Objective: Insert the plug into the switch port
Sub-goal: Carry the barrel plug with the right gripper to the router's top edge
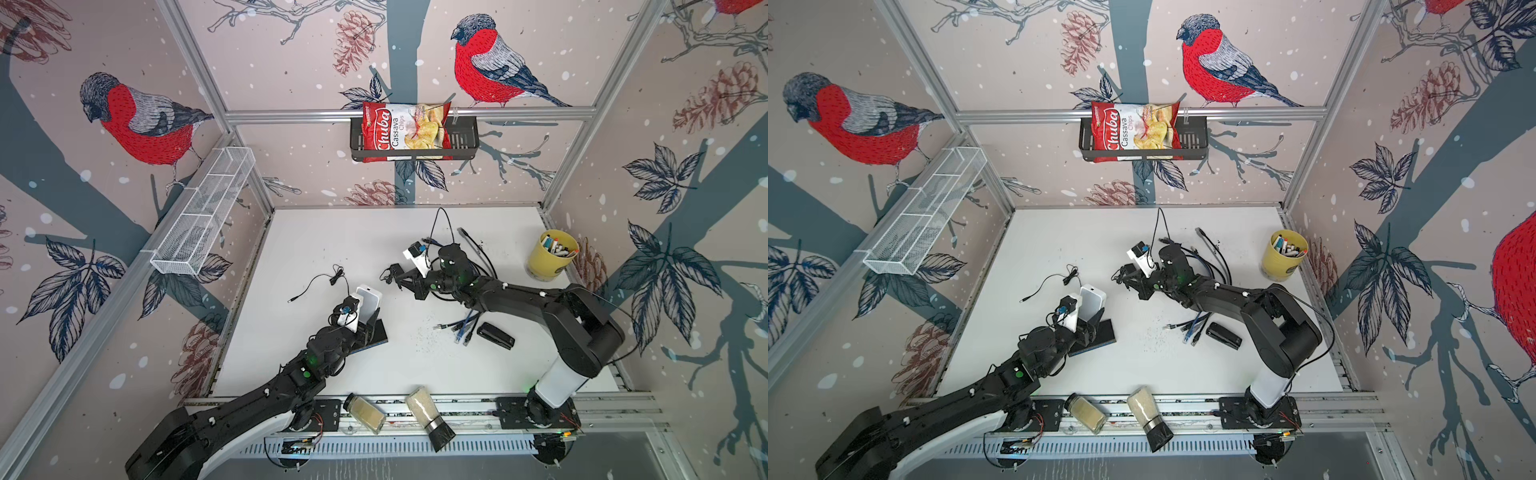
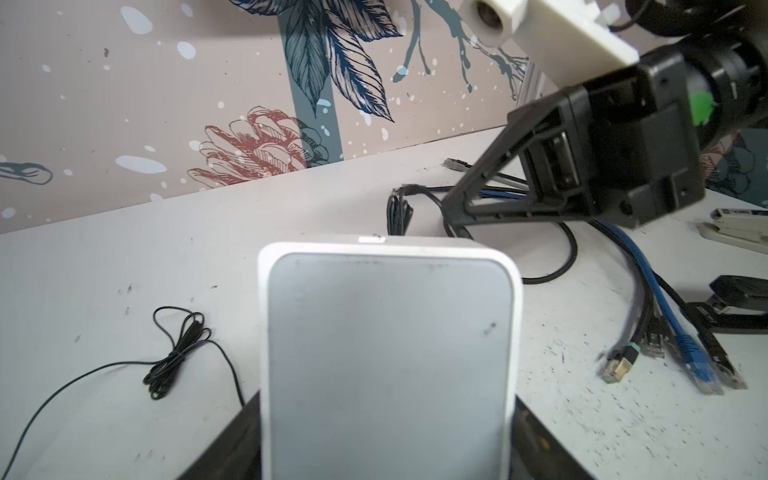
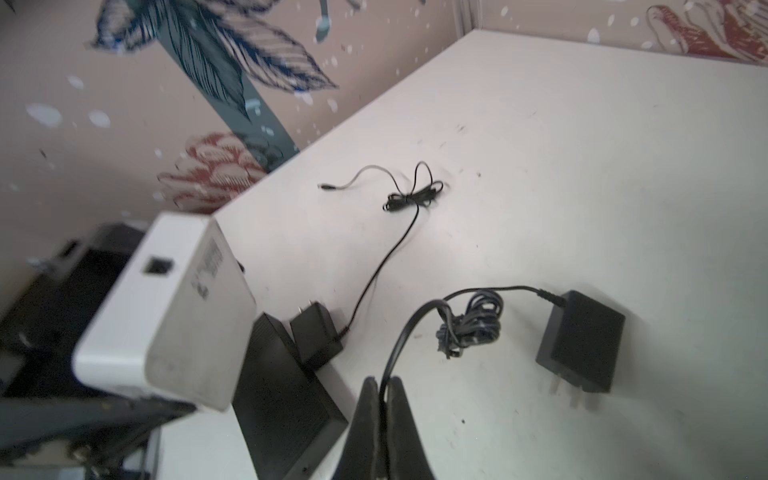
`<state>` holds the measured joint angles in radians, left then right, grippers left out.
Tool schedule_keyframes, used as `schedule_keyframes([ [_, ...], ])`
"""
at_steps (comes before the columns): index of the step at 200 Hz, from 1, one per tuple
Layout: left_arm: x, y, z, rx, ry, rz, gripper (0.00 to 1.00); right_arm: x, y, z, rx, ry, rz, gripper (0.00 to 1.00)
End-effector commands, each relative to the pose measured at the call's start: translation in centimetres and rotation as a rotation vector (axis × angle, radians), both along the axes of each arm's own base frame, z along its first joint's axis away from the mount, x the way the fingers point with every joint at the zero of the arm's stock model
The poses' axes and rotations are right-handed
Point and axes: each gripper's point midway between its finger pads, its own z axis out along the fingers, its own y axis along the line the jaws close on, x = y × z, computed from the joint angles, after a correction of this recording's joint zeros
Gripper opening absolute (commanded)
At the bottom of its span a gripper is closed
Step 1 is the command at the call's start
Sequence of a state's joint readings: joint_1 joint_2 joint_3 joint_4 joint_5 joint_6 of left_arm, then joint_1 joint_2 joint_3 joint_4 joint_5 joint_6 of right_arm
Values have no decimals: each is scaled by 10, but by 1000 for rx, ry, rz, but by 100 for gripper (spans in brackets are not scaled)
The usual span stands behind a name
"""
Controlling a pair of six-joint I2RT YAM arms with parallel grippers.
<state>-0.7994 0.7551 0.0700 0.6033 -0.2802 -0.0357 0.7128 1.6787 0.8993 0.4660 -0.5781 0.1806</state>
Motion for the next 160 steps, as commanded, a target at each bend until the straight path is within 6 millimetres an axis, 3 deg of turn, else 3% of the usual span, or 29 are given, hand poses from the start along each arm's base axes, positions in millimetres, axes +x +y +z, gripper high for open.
schedule_keyframes([
  [1, -2, -16, 27, -31, -96, -82, 30, 10, 3, 50, 219, 45, -80, 0],
  [82, 1, -35, 27, -2, -112, -152, 29, -10, -15, 92, 429, 85, -101, 0],
  [160, -1, -46, 39, -13, -182, -205, 29, -44, -12, 107, 483, -2, -69, 0],
])
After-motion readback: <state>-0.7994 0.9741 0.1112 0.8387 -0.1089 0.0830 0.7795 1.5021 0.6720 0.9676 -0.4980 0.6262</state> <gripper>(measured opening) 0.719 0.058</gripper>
